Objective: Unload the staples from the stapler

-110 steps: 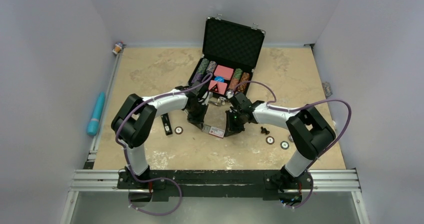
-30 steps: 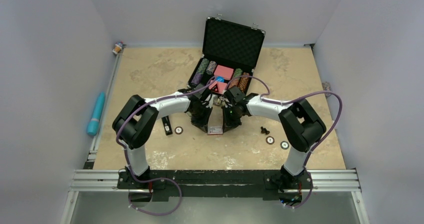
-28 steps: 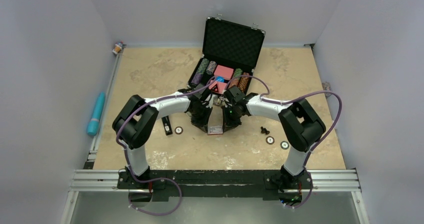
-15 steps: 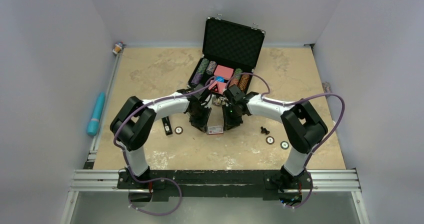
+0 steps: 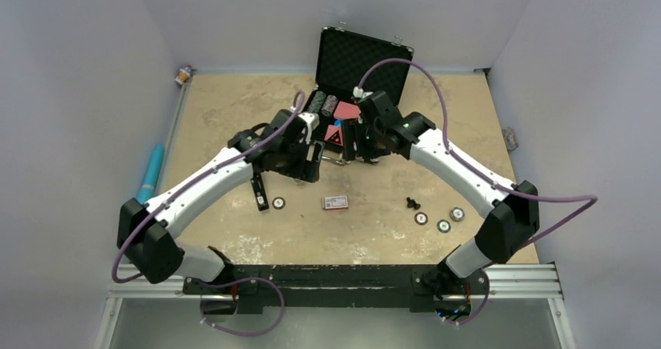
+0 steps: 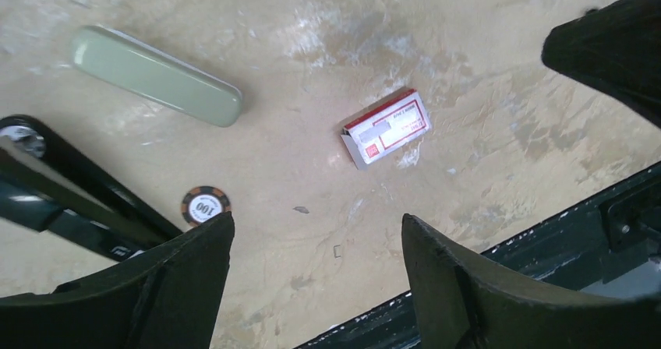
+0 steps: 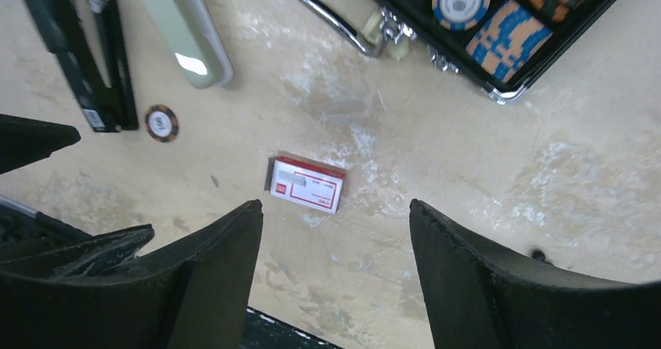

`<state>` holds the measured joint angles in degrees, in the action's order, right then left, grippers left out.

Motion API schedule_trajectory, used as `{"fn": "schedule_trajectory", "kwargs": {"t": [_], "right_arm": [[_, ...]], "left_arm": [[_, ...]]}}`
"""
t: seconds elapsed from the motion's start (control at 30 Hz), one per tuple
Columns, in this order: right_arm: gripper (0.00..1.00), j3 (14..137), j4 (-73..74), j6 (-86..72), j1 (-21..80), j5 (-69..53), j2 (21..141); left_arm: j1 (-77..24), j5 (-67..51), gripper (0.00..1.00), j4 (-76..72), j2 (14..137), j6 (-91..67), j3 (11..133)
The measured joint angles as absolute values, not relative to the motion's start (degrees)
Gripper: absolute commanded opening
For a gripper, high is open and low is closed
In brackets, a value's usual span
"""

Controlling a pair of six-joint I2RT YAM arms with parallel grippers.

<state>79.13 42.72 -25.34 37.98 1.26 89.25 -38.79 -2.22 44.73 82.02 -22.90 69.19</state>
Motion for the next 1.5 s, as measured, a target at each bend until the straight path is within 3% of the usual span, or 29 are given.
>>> {"fn": "schedule_trajectory", "kwargs": {"t": [0.33, 0.5, 0.7, 0.93, 1.27, 1.5], "right_arm": [[0.83, 84.1, 41.2, -23.0, 38.0, 5.0, 74.8], [0.98, 76.9, 31.3, -25.2, 38.0, 6.7, 59.3], [0.99, 66.2, 25.6, -31.0, 38.0, 11.4, 46.0], [0.99, 51.7, 26.7, -36.9, 38.0, 10.7, 38.8], [0.99, 40.5, 21.5, -42.2, 38.0, 8.9, 21.5], [0.99, 40.3, 20.5, -44.9, 38.0, 8.9, 24.5]], "left_arm": [[-38.6, 10.2, 0.87, 46.7, 64.2, -18.8, 70.4], [-38.4, 15.1, 0.97, 40.0, 47.5, -16.5, 58.9], [-38.3, 18.5, 1.0, 36.2, 30.6, -17.0, 45.3], [-38.3, 18.0, 1.0, 35.5, 18.6, -19.0, 35.5], [-38.3, 15.1, 1.0, 33.7, 15.6, -20.0, 33.1], [-38.3, 14.6, 1.0, 33.5, 16.6, -20.2, 32.9]]}}
